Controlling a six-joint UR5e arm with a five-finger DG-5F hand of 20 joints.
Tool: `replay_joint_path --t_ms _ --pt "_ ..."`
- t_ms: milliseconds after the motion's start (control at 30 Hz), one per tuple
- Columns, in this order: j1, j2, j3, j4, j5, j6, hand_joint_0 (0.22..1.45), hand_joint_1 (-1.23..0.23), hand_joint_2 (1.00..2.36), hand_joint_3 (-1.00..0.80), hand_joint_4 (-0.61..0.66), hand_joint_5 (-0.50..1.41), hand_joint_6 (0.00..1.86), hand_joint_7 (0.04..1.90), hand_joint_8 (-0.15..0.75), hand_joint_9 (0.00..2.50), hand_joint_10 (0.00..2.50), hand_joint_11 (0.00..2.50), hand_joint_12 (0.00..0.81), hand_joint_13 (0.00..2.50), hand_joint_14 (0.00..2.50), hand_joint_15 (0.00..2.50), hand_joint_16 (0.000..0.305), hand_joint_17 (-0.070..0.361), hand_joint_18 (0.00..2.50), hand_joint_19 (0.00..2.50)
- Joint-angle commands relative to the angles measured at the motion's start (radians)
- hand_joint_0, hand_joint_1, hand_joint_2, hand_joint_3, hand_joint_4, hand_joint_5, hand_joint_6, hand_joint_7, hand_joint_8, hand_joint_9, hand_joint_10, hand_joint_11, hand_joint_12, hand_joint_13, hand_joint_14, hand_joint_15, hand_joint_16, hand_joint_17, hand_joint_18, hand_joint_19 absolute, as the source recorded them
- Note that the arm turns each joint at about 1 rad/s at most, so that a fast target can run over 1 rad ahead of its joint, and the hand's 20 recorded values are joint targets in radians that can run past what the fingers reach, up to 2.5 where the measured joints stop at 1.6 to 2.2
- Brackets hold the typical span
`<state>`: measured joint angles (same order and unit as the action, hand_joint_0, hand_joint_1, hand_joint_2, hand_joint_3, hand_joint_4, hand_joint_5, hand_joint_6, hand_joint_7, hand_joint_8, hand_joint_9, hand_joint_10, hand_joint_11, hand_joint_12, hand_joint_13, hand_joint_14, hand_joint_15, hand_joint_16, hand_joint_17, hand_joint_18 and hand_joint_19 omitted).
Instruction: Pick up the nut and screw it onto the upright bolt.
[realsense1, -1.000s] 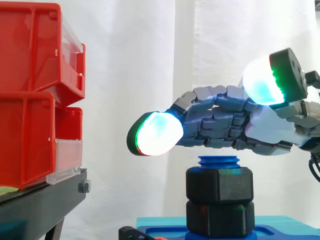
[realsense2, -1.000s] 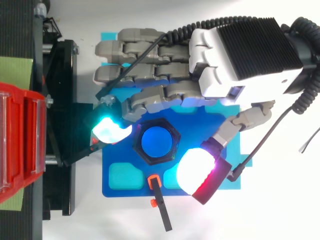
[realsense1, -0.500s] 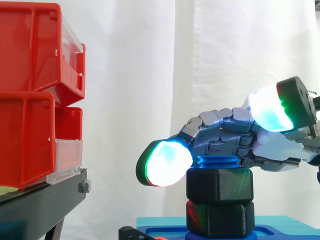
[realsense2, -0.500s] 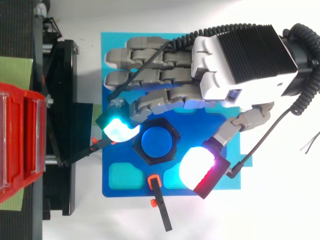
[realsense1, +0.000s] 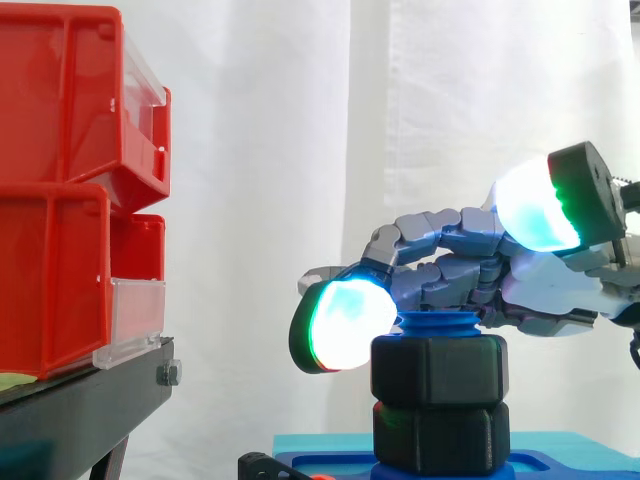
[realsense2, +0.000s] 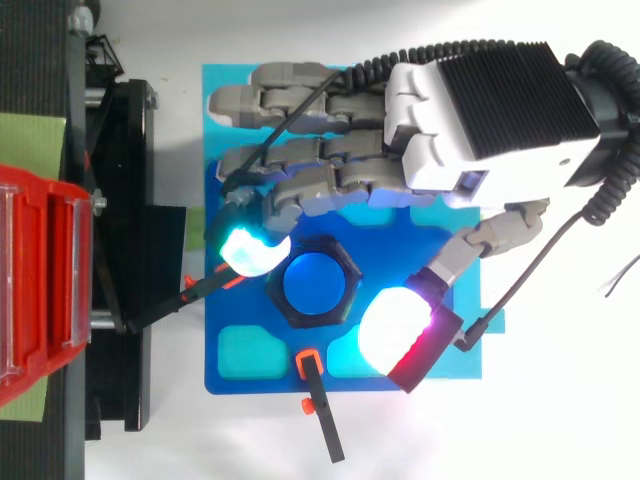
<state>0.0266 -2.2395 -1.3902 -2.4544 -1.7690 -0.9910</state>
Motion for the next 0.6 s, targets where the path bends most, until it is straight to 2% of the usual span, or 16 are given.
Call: replay_joint_path --t_ms 0,333,567 --pt "-0.004 0.000 0.000 0.000 0.000 -0.001 0.47 -0.20 1.00 -0.50 0.31 -0.07 0.50 0.95 0.288 0.50 0.00 0.00 0.332 0.05 0.00 0.00 0.047 0.105 0.00 0.00" --pt "-0.019 0.000 0.000 0.000 -0.003 -0.001 0.49 -0.24 1.00 -0.50 0.26 0.01 0.50 1.15 0.294 0.81 0.00 0.00 0.310 0.27 0.00 0.00 0.041 0.091 0.00 0.00" --pt "-0.034 0.000 0.000 0.002 -0.004 -0.003 0.50 -0.29 1.00 -0.50 0.21 0.04 0.50 1.21 0.291 1.03 0.00 0.00 0.291 0.43 0.00 0.00 0.036 0.081 0.17 0.00"
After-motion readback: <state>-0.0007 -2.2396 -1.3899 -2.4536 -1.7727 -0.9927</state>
